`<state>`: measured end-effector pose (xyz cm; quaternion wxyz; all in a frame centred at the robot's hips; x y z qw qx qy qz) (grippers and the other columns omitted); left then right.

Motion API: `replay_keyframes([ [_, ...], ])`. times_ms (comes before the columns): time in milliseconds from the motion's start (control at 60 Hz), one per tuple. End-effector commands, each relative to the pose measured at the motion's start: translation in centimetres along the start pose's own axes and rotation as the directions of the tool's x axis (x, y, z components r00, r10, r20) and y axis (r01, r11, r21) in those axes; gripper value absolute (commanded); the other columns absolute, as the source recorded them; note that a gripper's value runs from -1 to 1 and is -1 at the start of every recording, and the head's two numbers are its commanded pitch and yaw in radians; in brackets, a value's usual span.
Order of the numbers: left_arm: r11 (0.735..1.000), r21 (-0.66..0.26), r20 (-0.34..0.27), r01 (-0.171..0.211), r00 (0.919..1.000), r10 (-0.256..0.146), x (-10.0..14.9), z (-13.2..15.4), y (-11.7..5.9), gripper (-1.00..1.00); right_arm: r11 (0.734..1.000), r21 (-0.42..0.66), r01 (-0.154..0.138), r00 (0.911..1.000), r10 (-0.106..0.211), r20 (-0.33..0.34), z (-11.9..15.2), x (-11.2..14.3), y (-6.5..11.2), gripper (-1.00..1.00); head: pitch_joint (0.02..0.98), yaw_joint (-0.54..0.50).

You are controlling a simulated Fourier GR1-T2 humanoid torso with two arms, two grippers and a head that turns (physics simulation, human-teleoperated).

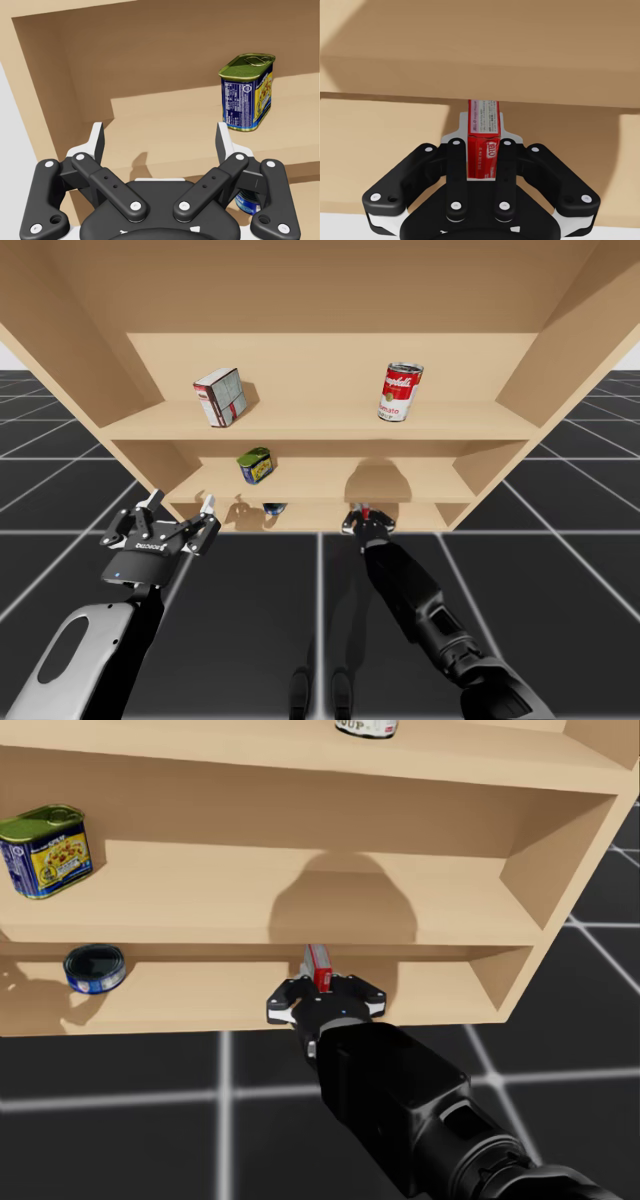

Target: Find the gelatin box on the shelf and bring it to me.

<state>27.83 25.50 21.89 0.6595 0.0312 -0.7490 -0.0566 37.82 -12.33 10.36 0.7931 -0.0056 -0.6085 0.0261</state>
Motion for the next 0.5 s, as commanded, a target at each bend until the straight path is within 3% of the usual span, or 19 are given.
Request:
replay_keyframes([
  [17,1.0,0.0,0.0,0.0,1.0,0.0,0.0,0.0,0.0,-1.0,0.998,-0.069,0.001,0.9999,0.0,0.013,0.8,-0.2,-1.8,1.0,0.716,-0.19],
  [250,1.0,0.001,-0.003,0.001,1.0,-0.001,0.0,0.0,-0.1,-1.0,0.998,-0.059,-0.031,0.9975,0.035,0.062,6.0,-0.3,-4.9,1.0,0.709,-0.19],
  [500,1.0,-0.001,-0.003,-0.001,1.0,0.001,0.0,0.0,-0.1,-1.0,0.997,-0.065,0.033,0.9976,-0.029,0.063,11.3,-1.3,-7.8,1.0,0.699,-0.19],
])
